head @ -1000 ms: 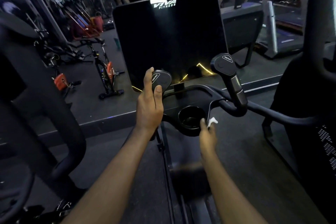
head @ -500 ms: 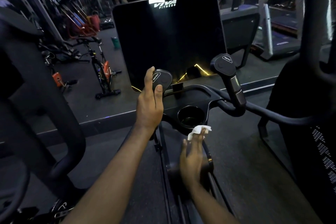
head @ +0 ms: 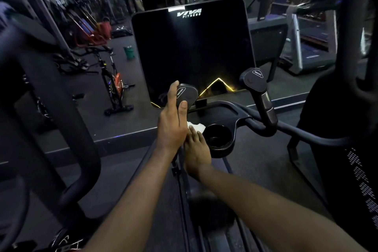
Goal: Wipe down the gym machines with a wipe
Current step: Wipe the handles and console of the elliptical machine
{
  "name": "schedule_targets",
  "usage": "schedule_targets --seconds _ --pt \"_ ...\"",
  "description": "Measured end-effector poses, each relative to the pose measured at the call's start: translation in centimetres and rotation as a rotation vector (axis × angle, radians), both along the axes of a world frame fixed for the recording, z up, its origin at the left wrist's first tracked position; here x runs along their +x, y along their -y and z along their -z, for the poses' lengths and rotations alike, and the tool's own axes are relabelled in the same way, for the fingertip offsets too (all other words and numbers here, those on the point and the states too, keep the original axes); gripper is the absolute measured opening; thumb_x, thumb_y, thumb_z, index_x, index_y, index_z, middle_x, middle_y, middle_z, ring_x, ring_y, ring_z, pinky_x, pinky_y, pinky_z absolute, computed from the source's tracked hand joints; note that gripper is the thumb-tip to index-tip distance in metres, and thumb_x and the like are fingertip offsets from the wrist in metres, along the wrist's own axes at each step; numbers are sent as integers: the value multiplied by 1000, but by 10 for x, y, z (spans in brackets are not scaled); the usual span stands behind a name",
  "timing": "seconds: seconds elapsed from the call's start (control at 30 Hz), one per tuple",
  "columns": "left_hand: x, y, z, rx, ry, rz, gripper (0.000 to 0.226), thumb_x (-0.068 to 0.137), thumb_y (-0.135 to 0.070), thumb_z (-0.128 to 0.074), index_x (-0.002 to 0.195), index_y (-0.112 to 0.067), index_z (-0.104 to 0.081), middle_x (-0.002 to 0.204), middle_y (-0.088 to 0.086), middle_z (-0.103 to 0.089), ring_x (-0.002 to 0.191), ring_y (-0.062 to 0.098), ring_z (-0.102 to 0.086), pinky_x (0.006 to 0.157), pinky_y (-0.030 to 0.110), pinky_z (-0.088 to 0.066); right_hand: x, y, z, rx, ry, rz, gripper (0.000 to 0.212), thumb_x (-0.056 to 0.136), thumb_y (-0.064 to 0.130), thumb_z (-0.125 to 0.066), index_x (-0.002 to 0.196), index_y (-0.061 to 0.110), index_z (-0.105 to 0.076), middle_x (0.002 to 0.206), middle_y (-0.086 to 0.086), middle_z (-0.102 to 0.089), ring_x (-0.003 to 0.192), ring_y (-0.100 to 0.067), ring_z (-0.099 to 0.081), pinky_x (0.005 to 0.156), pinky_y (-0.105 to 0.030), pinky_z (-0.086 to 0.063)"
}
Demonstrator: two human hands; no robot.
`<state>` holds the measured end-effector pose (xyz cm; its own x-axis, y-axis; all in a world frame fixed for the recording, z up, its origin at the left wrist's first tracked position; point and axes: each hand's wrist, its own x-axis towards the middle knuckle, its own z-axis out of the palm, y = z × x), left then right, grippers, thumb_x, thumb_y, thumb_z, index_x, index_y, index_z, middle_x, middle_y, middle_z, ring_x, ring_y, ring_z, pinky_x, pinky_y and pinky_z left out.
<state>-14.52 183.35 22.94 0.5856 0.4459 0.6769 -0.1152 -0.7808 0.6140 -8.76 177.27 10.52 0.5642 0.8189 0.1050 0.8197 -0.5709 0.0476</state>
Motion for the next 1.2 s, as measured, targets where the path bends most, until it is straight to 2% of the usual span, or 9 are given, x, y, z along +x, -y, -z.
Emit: schedule_targets --seconds 0.27,0.4,0.47,0.6,0.8,0.9,1.03,1.13,1.2 --pt "1 -2 1 16 10 4 52 109 -35 -34 159 -24 -23 129 4 -62 104 9 -64 84 20 -52 3 39 -17 -76 -39 -1 80 104 30 -38 157 2 15 167 -19 13 156 -31 2 127 -42 -11" --pt "1 -2 2 31 23 0 54 108 -41 -30 159 -23 -22 135 10 -60 110 18 -65 88 26 -54 5 27 -31 136 -337 218 83 96 28 -56 154 -9 -10 158 -28 -27 134 -37 -48 100 -41 -46" --pt "1 -1 2 36 29 -2 53 109 -37 -32 159 -20 -23 128 9 -63 103 15 -65 83 19 -51 11 9 -41 261 -520 363 87 89 38 -65 149 -8 -20 144 -28 -46 118 -40 -59 87 -41 -51" --pt "1 1 1 39 24 -21 52 110 -35 -33 159 -21 -24 119 5 -65 94 9 -64 77 17 -50 4 -6 -40 217 -526 397 107 87 51 -65 153 -12 -8 141 -30 -47 118 -40 -57 94 -43 -47" --pt "0 2 -1 33 18 -22 50 110 -31 -34 158 -21 -25 115 -3 -63 91 6 -63 77 21 -53 8 55 -36 -63 -75 133 57 93 37 -57 136 3 -43 130 -13 -57 117 -27 -57 99 -37 -43" --pt "-1 3 -2 20 21 -18 50 110 -30 -34 158 -21 -26 111 -2 -63 89 8 -62 76 23 -53 12 47 -47 -156 -154 205 60 92 52 -55 131 6 -52 123 -8 -61 116 -26 -59 100 -38 -39" --pt "-1 2 0 28 19 -11 51 110 -33 -33 158 -20 -25 114 1 -63 91 6 -62 76 20 -52 11 19 -52 98 -577 368 95 79 80 -58 132 2 -48 120 -10 -65 115 -31 -61 92 -38 -46" --pt "0 1 0 33 16 -3 52 109 -38 -31 159 -22 -23 125 8 -64 96 10 -64 79 23 -53 22 42 -46 35 -467 237 87 81 81 -54 127 8 -53 120 -10 -66 116 -30 -61 97 -40 -45" --pt "0 -1 1 21 13 5 53 109 -39 -31 159 -24 -22 127 8 -63 95 8 -64 78 21 -53 39 62 -45 -126 -343 89 88 87 82 -37 137 12 -52 134 -9 -62 130 -27 -53 115 -46 -27"
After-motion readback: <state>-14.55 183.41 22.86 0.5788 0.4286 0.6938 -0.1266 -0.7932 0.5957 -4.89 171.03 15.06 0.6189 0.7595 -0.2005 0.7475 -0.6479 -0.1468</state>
